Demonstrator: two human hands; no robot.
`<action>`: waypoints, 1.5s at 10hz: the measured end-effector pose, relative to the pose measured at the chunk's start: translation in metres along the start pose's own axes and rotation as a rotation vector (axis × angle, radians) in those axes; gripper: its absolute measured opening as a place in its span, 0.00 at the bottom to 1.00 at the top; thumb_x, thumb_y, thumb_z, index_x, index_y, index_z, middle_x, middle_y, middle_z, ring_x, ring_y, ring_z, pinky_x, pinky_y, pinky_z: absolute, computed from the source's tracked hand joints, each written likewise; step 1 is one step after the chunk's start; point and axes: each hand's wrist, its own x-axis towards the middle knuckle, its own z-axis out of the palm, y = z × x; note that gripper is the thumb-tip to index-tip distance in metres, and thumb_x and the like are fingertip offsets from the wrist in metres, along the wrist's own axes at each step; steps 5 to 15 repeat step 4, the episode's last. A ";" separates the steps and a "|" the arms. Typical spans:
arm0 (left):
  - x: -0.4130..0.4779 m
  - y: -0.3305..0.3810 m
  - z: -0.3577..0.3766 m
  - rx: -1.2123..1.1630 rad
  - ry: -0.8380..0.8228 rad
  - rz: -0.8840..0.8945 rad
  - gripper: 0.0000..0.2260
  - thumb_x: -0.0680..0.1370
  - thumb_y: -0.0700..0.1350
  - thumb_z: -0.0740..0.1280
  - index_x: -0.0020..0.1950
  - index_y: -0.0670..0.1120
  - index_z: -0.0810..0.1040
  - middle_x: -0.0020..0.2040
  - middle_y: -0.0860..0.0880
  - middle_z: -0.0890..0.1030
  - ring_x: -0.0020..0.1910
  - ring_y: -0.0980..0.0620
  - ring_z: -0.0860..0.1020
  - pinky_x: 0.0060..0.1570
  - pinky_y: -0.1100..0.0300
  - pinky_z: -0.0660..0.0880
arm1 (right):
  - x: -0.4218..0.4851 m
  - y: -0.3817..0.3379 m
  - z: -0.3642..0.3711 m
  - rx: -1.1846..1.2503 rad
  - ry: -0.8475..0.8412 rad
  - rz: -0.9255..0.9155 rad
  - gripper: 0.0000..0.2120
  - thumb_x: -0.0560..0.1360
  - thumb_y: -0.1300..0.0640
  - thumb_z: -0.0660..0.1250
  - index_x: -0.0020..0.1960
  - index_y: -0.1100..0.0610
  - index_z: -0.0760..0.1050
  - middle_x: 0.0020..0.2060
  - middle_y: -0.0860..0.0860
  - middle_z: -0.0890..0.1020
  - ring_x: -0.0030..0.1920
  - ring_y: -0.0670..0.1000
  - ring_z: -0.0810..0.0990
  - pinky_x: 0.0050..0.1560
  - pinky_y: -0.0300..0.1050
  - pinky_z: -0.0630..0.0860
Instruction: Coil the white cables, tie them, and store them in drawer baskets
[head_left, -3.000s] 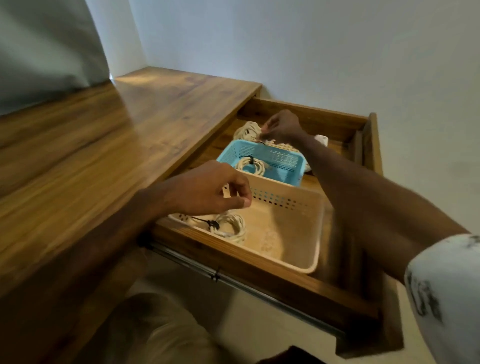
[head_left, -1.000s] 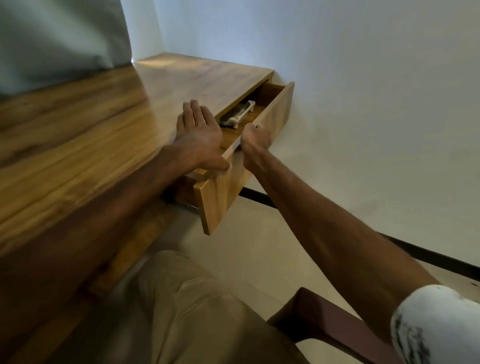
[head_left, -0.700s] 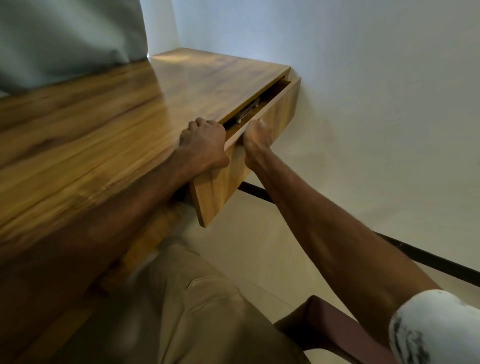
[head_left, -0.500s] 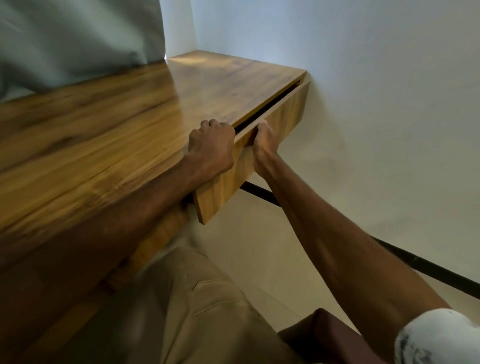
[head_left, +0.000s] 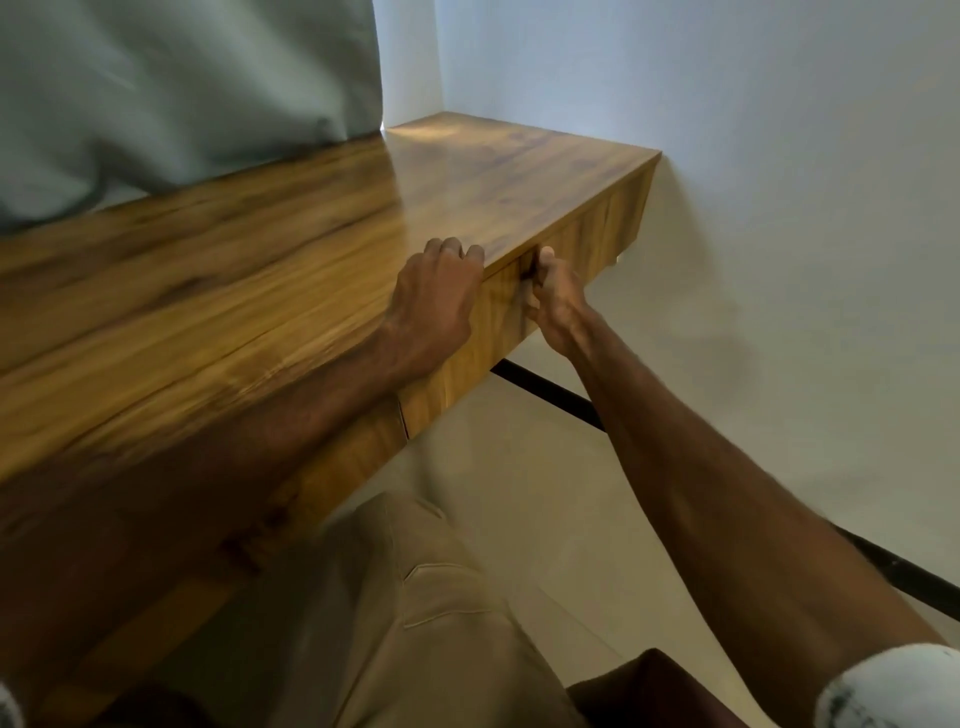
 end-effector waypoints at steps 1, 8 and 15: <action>-0.007 -0.014 -0.004 -0.120 -0.009 0.024 0.19 0.75 0.37 0.72 0.66 0.45 0.77 0.58 0.44 0.80 0.57 0.44 0.77 0.49 0.48 0.80 | -0.008 -0.006 0.010 -0.192 -0.023 -0.086 0.14 0.85 0.57 0.53 0.61 0.60 0.75 0.52 0.54 0.81 0.50 0.50 0.78 0.53 0.51 0.76; -0.031 -0.067 -0.037 -0.323 -0.201 -0.067 0.20 0.72 0.46 0.76 0.63 0.46 0.80 0.60 0.46 0.81 0.56 0.44 0.81 0.48 0.51 0.79 | -0.051 -0.013 0.128 -0.557 0.081 -0.511 0.26 0.77 0.58 0.65 0.73 0.65 0.66 0.73 0.63 0.67 0.71 0.61 0.71 0.70 0.53 0.72; -0.031 -0.067 -0.037 -0.323 -0.201 -0.067 0.20 0.72 0.46 0.76 0.63 0.46 0.80 0.60 0.46 0.81 0.56 0.44 0.81 0.48 0.51 0.79 | -0.051 -0.013 0.128 -0.557 0.081 -0.511 0.26 0.77 0.58 0.65 0.73 0.65 0.66 0.73 0.63 0.67 0.71 0.61 0.71 0.70 0.53 0.72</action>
